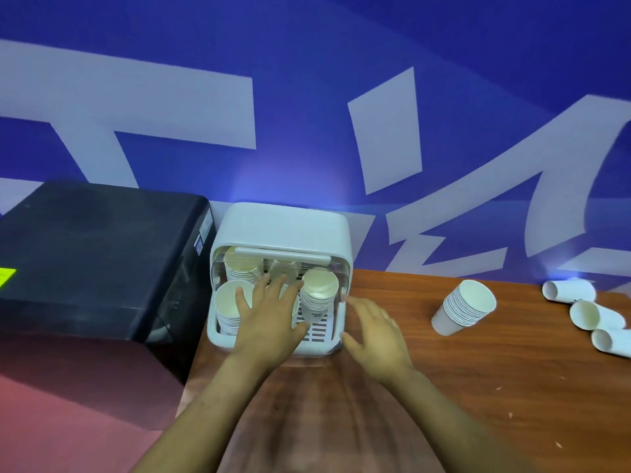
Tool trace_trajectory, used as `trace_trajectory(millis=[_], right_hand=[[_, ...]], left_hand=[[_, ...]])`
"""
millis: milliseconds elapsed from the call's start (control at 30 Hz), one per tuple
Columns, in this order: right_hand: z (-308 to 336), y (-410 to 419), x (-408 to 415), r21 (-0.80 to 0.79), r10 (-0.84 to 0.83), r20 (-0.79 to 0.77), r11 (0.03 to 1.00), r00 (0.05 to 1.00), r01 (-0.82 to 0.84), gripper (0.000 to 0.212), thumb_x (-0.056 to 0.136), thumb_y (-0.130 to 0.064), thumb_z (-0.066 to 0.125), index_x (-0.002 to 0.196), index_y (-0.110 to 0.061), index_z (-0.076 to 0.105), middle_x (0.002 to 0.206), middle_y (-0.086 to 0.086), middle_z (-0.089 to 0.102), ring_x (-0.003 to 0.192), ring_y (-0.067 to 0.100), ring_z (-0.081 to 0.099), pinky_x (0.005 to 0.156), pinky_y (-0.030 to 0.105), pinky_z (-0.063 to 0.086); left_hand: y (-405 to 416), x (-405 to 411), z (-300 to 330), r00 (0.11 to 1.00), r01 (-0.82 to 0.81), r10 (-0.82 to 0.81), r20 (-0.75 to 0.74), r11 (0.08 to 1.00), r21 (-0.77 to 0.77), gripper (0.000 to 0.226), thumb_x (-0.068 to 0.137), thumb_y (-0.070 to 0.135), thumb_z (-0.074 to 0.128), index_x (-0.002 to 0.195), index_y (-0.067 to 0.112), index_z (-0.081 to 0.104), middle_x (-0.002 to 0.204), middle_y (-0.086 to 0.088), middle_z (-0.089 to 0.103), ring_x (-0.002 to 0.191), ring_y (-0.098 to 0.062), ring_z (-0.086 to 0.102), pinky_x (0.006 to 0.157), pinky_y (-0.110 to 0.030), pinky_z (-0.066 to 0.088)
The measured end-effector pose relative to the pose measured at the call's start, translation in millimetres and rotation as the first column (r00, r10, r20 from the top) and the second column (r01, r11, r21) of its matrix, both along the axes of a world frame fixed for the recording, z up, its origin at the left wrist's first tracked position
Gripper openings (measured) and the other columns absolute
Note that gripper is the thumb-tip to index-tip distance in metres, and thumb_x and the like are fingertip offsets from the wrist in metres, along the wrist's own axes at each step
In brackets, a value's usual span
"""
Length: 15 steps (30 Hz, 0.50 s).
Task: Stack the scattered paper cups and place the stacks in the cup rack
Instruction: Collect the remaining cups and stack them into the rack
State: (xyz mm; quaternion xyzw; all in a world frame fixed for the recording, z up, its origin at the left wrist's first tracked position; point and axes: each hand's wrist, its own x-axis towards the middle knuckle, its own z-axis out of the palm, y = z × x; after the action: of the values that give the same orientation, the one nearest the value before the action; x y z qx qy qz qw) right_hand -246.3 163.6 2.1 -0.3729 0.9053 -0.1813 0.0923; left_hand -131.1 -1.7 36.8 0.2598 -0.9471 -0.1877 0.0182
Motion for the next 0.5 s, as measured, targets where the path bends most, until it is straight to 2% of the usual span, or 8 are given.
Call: trace_trajectory(millis=[100, 167, 300, 500], right_hand=[[14, 26, -8, 0.060, 0.021, 0.045, 0.998, 0.999, -0.023, 0.054, 0.088, -0.035, 0.055, 0.139, -0.032, 0.036, 0.137, -0.010, 0.044, 0.125, 0.013, 0.045, 0.102, 0.030, 0.037], [24, 44, -16, 0.107, 0.031, 0.083, 0.993, 0.996, -0.040, 0.048, 0.089, -0.037, 0.055, 0.134, -0.031, 0.042, 0.133, -0.010, 0.049, 0.119, 0.012, 0.049, 0.098, 0.029, 0.041], [38, 83, -32, 0.174, 0.044, 0.223, 0.981, 0.974, -0.084, 0.041, 0.086, -0.041, 0.059, 0.125, -0.028, 0.052, 0.113, -0.010, 0.056, 0.105, 0.011, 0.055, 0.091, 0.030, 0.047], [44, 172, -66, 0.119, 0.047, 0.251, 0.990, 0.967, -0.079, 0.038, 0.084, -0.040, 0.062, 0.119, -0.032, 0.054, 0.102, -0.014, 0.055, 0.087, 0.005, 0.052, 0.088, 0.031, 0.048]], left_hand=[[17, -6, 0, 1.000, 0.016, -0.016, -0.027, 1.000, -0.014, 0.064, 0.089, 0.044, 0.053, 0.145, 0.035, 0.023, 0.152, 0.007, 0.022, 0.145, -0.019, 0.005, 0.115, -0.054, 0.002], [34, -9, 0, 0.999, 0.036, -0.036, -0.038, 0.999, 0.008, 0.063, 0.089, 0.044, 0.052, 0.145, 0.033, 0.025, 0.152, 0.007, 0.026, 0.143, -0.019, 0.014, 0.115, -0.050, 0.008], [76, -17, 0, 0.991, 0.120, -0.116, -0.064, 0.991, 0.061, 0.056, 0.088, 0.044, 0.052, 0.140, 0.030, 0.036, 0.137, 0.005, 0.049, 0.126, -0.020, 0.045, 0.101, -0.035, 0.035], [163, -50, -1, 0.988, 0.155, -0.151, -0.042, 0.983, 0.102, 0.049, 0.089, 0.042, 0.054, 0.134, 0.027, 0.045, 0.132, 0.003, 0.053, 0.120, -0.019, 0.052, 0.097, -0.035, 0.043]])
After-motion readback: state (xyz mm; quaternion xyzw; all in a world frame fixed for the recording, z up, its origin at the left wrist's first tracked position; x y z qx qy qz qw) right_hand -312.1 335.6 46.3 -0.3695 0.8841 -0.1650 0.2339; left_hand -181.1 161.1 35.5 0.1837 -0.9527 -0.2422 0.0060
